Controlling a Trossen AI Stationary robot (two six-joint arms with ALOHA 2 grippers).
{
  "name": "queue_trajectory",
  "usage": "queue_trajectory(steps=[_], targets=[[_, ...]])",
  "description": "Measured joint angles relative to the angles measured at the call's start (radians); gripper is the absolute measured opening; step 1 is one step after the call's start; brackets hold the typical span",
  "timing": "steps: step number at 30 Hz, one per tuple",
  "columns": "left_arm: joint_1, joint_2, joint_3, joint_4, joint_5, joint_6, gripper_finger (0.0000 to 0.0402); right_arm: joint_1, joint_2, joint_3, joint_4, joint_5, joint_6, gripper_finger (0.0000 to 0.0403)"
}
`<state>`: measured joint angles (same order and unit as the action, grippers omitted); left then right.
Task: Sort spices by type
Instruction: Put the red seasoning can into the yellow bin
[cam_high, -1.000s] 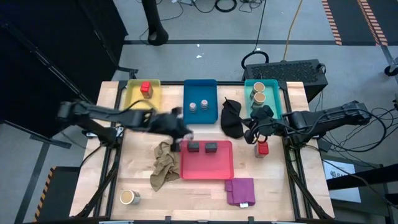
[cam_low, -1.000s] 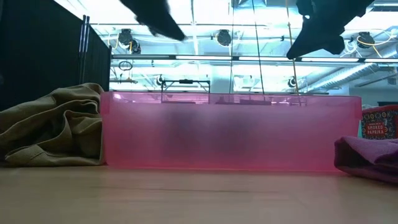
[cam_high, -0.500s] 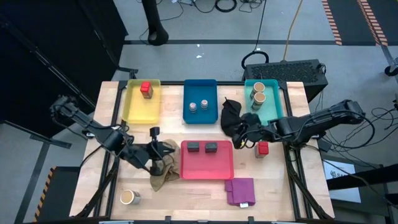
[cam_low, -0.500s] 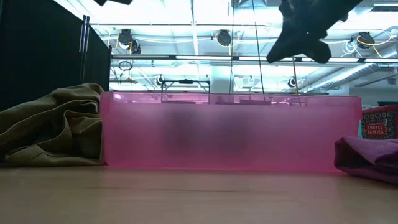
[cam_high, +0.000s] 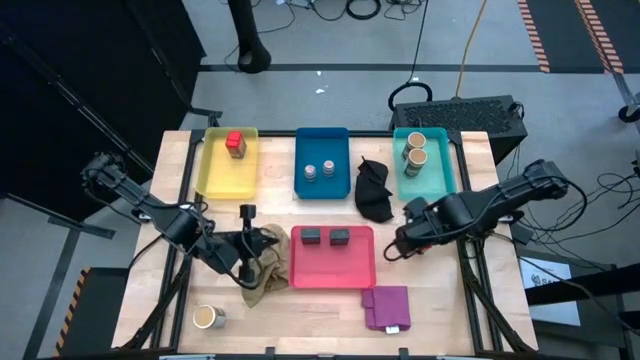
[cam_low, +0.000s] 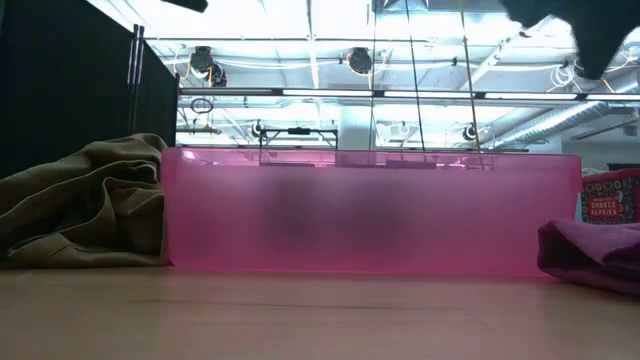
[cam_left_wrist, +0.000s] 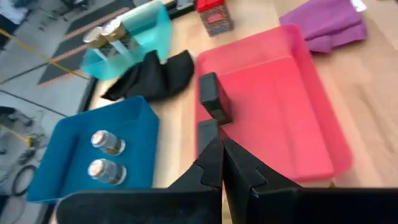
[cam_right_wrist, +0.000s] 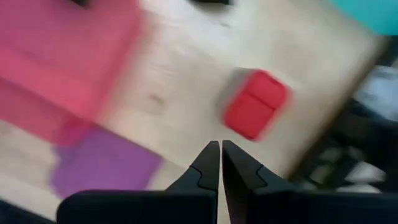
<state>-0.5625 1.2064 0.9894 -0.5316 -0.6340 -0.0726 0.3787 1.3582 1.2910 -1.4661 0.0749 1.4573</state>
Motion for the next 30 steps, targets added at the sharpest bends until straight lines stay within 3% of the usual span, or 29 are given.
queue_trajectory(steps=[4, 9, 12, 20, 26, 30], targets=[[0.0, 0.0, 0.0, 0.001, -0.041, 0.01, 0.0006, 0.019, -0.03, -0.001, -0.101, -0.009, 0.03, 0.0], [0.0, 0.0, 0.0, 0.001, -0.055, 0.028, 0.0006, 0.0, -0.164, -0.18, -0.026, -0.083, 0.107, 0.0005], [0.0, 0.0, 0.0, 0.001, -0.056, 0.031, 0.0006, -0.014, -0.232, -0.282, -0.011, -0.135, 0.179, 0.0029], [0.0, 0.0, 0.0, 0.001, -0.056, 0.027, 0.0006, -0.023, -0.32, -0.415, 0.116, -0.149, 0.237, 0.0166], [0.0, 0.0, 0.001, 0.001, -0.08, 0.031, 0.0006, -0.04, -0.297, -0.467, 0.252, -0.121, 0.228, 0.0289], [0.0, 0.0, 0.001, 0.0, -0.081, 0.034, 0.0006, -0.055, -0.265, -0.486, 0.253, -0.118, 0.219, 0.0347]])
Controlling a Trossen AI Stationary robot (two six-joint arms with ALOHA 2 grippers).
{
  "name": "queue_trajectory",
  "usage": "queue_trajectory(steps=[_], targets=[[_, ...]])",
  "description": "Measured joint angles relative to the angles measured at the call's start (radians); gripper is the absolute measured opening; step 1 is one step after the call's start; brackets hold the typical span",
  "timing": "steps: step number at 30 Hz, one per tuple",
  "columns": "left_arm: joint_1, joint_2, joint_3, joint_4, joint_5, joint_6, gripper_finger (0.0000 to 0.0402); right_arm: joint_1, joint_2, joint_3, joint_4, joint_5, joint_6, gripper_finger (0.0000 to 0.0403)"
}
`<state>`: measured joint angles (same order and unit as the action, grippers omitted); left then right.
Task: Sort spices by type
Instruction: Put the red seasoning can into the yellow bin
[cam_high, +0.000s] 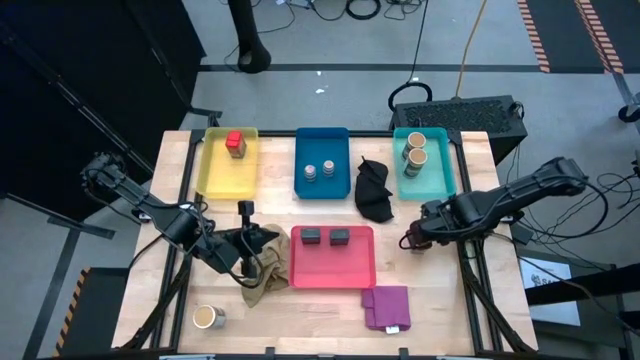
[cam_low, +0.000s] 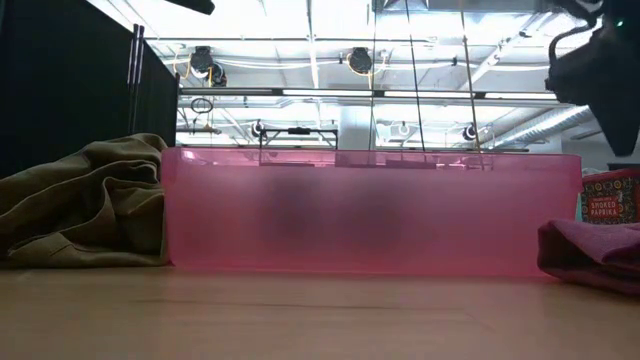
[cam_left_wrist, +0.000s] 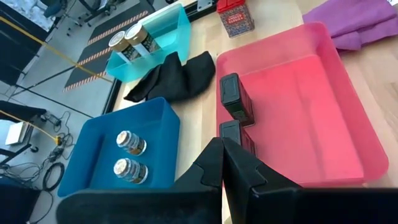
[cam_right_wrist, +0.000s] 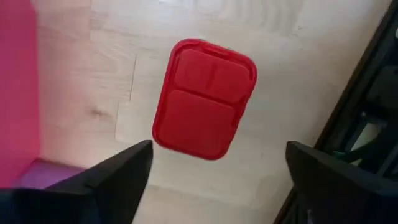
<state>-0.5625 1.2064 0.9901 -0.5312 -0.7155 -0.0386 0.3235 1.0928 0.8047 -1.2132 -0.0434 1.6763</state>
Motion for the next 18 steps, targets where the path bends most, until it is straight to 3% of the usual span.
queue_trajectory(steps=[5, 18], targets=[[0.0, 0.0, 0.0, 0.0, 0.0, 0.0, 0.0006, -0.027, 0.036, -0.007, 0.017, 0.029, -0.035, 0.0378], [0.0, 0.0, 0.0, 0.0, 0.0, -0.007, 0.0006, -0.063, 0.166, -0.007, 0.062, 0.042, -0.113, 0.0376]])
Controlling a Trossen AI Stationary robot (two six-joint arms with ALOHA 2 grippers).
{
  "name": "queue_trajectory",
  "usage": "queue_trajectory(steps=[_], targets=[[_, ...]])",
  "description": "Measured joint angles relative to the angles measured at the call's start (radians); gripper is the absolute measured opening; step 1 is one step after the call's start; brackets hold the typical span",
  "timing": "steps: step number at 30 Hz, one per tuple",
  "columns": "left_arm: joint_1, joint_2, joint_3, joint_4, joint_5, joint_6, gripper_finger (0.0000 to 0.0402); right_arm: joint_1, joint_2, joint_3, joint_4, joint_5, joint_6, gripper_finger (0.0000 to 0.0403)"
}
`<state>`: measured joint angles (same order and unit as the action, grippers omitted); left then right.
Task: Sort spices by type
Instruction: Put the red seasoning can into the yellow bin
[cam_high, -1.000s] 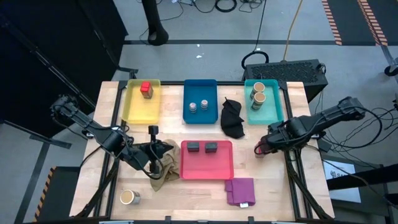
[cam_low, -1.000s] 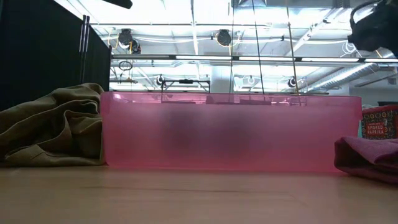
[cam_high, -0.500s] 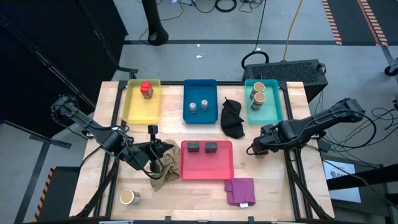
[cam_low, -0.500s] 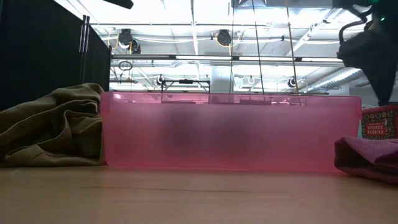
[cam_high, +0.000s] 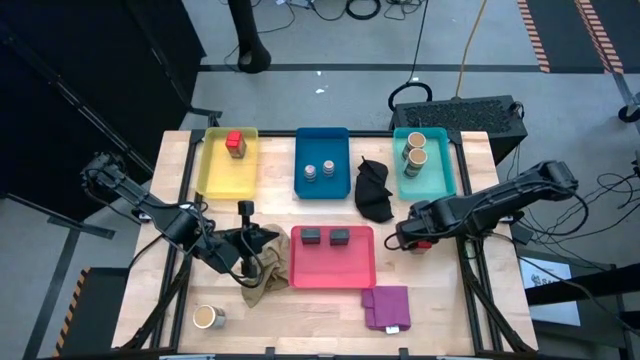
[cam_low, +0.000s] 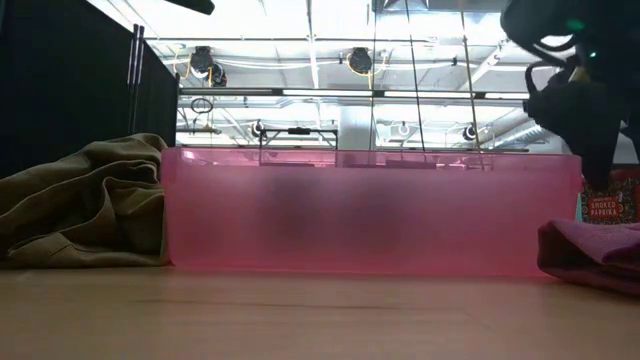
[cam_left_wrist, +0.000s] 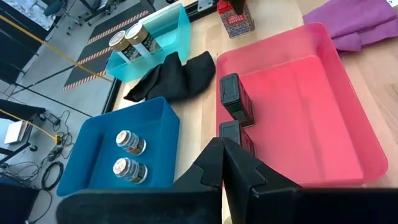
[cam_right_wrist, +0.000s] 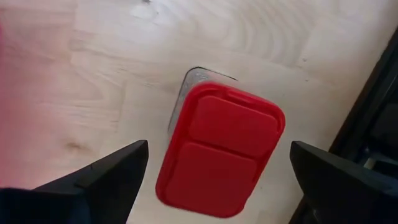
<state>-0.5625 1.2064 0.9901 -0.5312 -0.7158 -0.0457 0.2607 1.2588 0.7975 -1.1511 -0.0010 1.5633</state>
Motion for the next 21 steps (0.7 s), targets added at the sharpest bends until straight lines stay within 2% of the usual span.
queue_trajectory(steps=[3, 5, 13, 18, 21], targets=[[0.0, 0.0, 0.0, 0.0, 0.0, -0.001, 0.0006, 0.0, 0.031, 0.0, 0.0, 0.0, -0.015, 0.0363], [0.0, 0.0, 0.0, 0.0, 0.0, -0.001, 0.0006, 0.0, 0.047, 0.0, 0.0, 0.0, -0.026, 0.0341], [0.0, 0.0, 0.0, 0.0, 0.0, -0.002, 0.0006, 0.0, 0.07, 0.001, 0.002, -0.004, -0.071, 0.0192], [0.001, 0.003, 0.0, 0.017, 0.024, 0.0, 0.0006, 0.007, 0.048, 0.021, -0.023, 0.006, -0.114, 0.019], [0.001, 0.005, 0.001, 0.038, 0.044, 0.001, 0.0006, 0.035, 0.038, 0.088, -0.048, 0.064, -0.138, 0.019]])
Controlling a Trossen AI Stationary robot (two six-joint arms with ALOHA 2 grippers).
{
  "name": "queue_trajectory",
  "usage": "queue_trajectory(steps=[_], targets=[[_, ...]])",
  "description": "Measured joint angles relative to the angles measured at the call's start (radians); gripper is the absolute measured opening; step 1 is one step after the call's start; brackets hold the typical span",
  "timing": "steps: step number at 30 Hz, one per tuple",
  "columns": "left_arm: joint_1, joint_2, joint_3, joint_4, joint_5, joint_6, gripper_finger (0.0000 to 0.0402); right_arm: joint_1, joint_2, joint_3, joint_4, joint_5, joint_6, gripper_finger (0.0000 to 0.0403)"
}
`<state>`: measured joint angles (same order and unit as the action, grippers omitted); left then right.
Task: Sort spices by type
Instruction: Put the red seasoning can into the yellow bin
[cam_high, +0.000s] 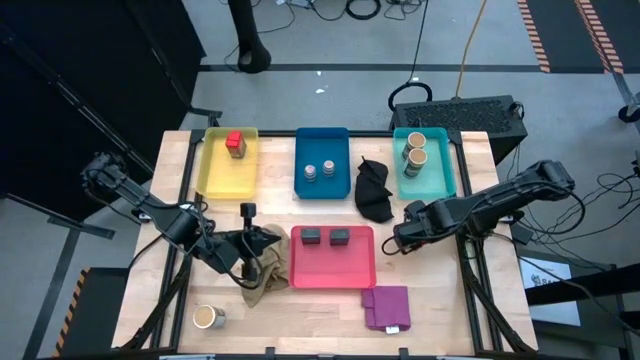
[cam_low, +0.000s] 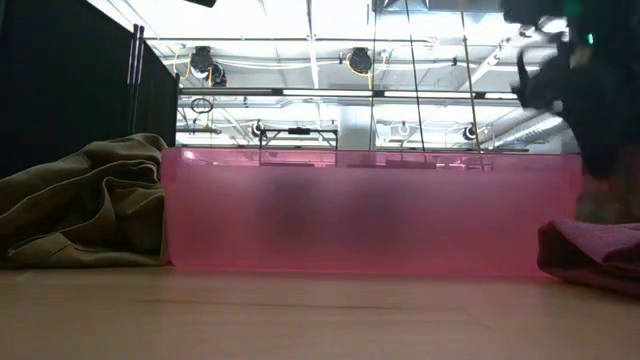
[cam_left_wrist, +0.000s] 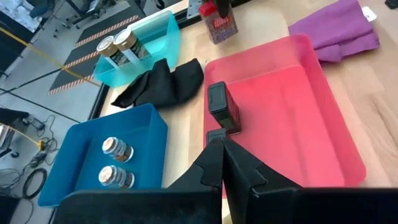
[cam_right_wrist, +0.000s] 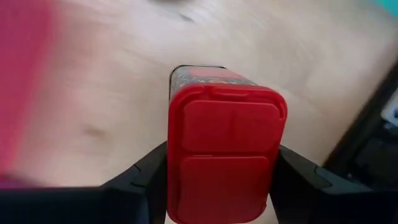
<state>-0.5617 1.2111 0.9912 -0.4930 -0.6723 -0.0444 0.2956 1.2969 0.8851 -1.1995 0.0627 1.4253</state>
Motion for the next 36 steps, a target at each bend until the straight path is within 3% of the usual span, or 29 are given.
queue_trajectory(steps=[5, 8, 13, 19, 22, 29, 36], targets=[[0.0, 0.013, 0.0, 0.02, 0.002, -0.002, 0.0006, 0.067, 0.01, 0.201, -0.026, 0.089, -0.056, 0.019], [0.005, 0.028, 0.0, 0.066, -0.015, -0.001, 0.0006, 0.099, 0.046, 0.339, -0.014, 0.216, -0.101, 0.019], [0.038, 0.051, 0.0, 0.139, 0.0, 0.008, 0.0033, 0.102, 0.191, 0.55, 0.081, 0.365, -0.412, 0.019], [0.105, 0.084, 0.0, 0.2, 0.17, -0.001, 0.0112, 0.078, 0.405, 0.75, 0.188, 0.384, -0.885, 0.019], [0.129, 0.112, 0.0, 0.21, 0.198, -0.011, 0.0157, 0.066, 0.491, 0.837, 0.209, 0.385, -1.043, 0.019], [0.16, 0.163, 0.0, 0.256, 0.2, -0.021, 0.0247, 0.045, 0.597, 0.945, 0.201, 0.408, -1.23, 0.019], [0.206, 0.219, -0.001, 0.311, 0.202, 0.02, 0.0274, 0.037, 0.61, 0.96, 0.21, 0.44, -1.308, 0.019]])
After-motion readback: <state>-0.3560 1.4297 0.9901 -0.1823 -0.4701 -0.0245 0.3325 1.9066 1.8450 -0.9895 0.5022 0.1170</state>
